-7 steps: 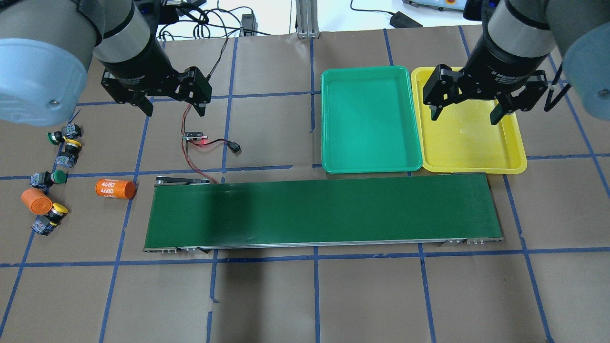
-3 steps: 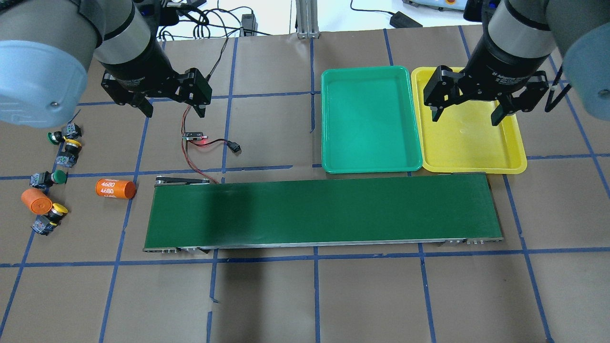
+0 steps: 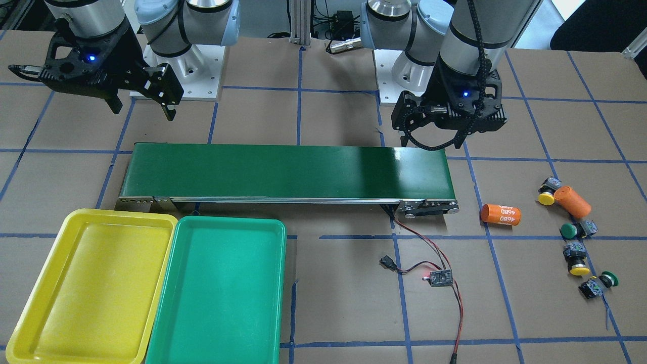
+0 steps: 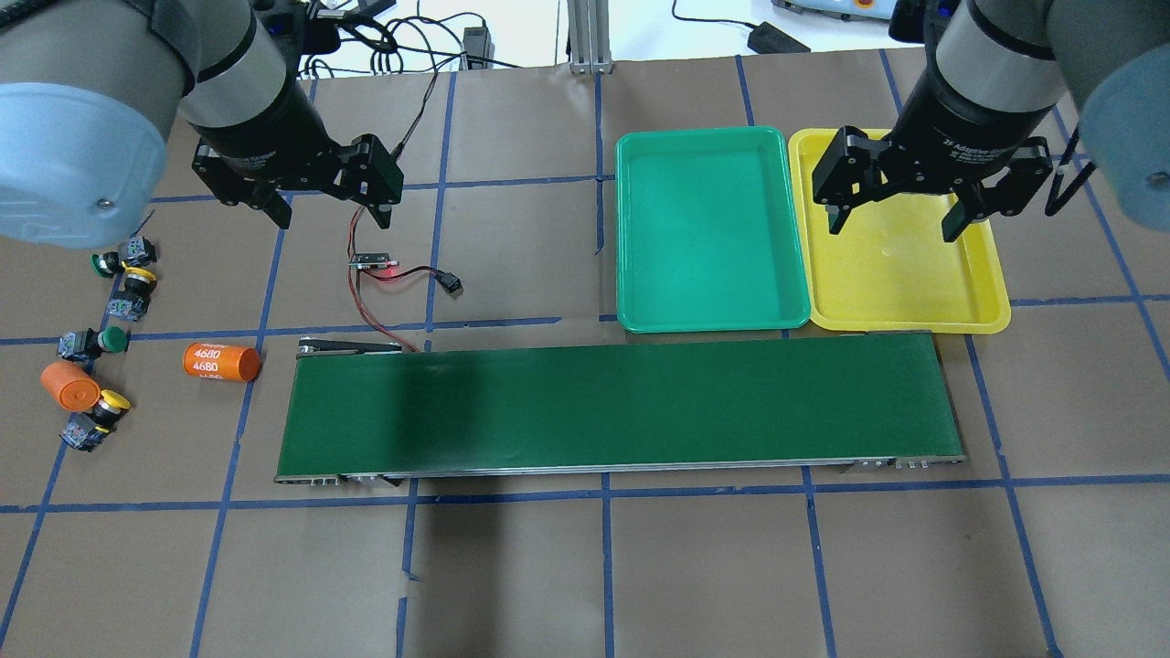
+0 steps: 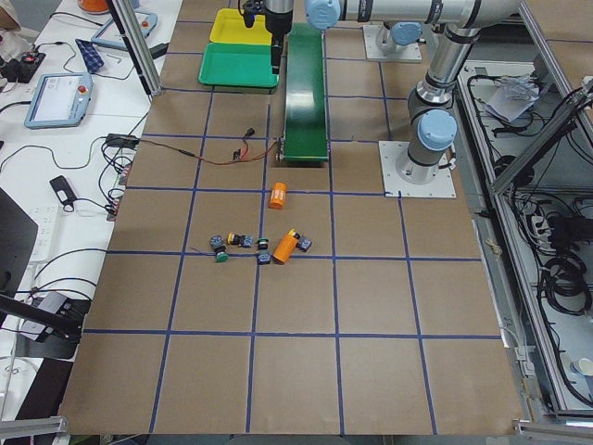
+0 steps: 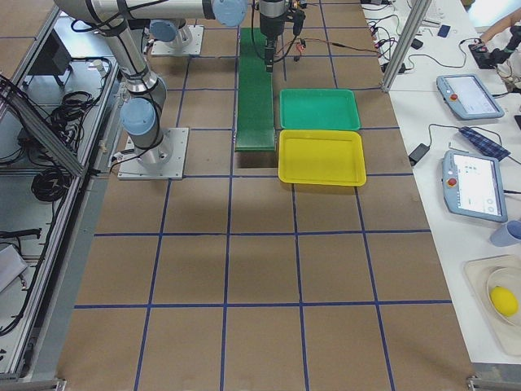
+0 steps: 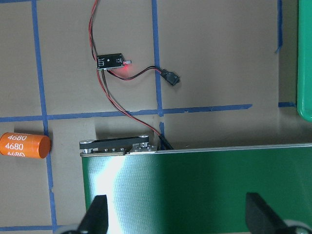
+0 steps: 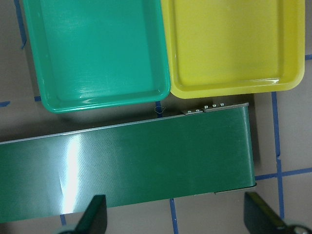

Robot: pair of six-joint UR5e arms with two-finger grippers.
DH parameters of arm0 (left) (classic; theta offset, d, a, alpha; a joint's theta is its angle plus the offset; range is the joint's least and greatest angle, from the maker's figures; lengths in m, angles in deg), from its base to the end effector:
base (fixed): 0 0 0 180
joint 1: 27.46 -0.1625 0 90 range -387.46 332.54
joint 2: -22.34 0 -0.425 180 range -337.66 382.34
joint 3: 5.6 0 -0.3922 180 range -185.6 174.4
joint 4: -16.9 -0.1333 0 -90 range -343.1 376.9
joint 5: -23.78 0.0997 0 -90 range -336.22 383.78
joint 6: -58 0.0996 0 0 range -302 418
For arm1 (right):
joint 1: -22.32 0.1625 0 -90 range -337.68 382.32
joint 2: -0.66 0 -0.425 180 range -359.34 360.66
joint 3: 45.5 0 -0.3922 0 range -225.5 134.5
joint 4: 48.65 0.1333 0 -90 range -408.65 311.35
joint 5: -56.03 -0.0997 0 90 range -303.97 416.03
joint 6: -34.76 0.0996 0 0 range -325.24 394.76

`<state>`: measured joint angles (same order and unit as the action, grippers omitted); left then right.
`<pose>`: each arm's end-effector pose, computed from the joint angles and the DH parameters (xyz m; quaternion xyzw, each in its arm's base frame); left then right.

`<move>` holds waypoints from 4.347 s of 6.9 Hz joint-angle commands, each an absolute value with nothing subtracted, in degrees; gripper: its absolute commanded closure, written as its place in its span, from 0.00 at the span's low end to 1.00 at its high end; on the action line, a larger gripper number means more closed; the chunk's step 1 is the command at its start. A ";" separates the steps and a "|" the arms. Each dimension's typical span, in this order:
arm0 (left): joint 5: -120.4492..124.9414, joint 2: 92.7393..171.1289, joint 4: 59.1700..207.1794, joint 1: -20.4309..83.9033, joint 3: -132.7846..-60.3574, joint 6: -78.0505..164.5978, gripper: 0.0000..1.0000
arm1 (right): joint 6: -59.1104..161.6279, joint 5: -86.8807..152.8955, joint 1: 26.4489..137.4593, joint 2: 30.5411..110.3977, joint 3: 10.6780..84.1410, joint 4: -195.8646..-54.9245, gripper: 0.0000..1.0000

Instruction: Sort buttons by color to trays

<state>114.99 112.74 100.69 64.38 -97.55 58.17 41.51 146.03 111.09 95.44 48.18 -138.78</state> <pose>-0.1472 -0.4965 0.4788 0.0172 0.9992 -0.0338 0.0101 0.1234 -0.4613 0.4961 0.0696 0.9975 -0.0107 0.0005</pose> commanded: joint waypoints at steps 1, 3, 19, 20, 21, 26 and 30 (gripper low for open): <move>115.10 112.08 100.74 61.51 -98.06 61.40 0.00 | 41.53 146.03 111.09 95.41 48.19 -138.82 0.00; 114.49 112.34 101.18 52.49 -100.07 68.97 0.00 | 41.53 145.94 111.09 95.41 48.19 -138.74 0.00; 114.83 130.88 62.42 32.66 -122.05 154.69 0.00 | 41.53 146.03 111.09 95.32 48.19 -138.82 0.00; 114.92 131.41 62.42 32.57 -122.14 154.34 0.00 | 41.53 145.94 111.09 95.32 48.19 -138.82 0.00; 115.01 131.67 62.42 32.57 -122.06 154.77 0.03 | 41.53 145.94 111.09 95.41 48.28 -138.74 0.00; 115.54 128.09 64.26 35.46 -121.53 155.74 1.00 | 41.26 145.94 111.09 95.23 48.37 -139.18 0.00; 114.92 117.01 73.05 51.60 -120.31 156.35 1.00 | 41.52 146.03 111.00 95.32 49.34 -141.18 0.00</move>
<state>114.94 119.45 72.00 46.46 -120.98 156.33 41.37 146.05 111.04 95.29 49.17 -139.75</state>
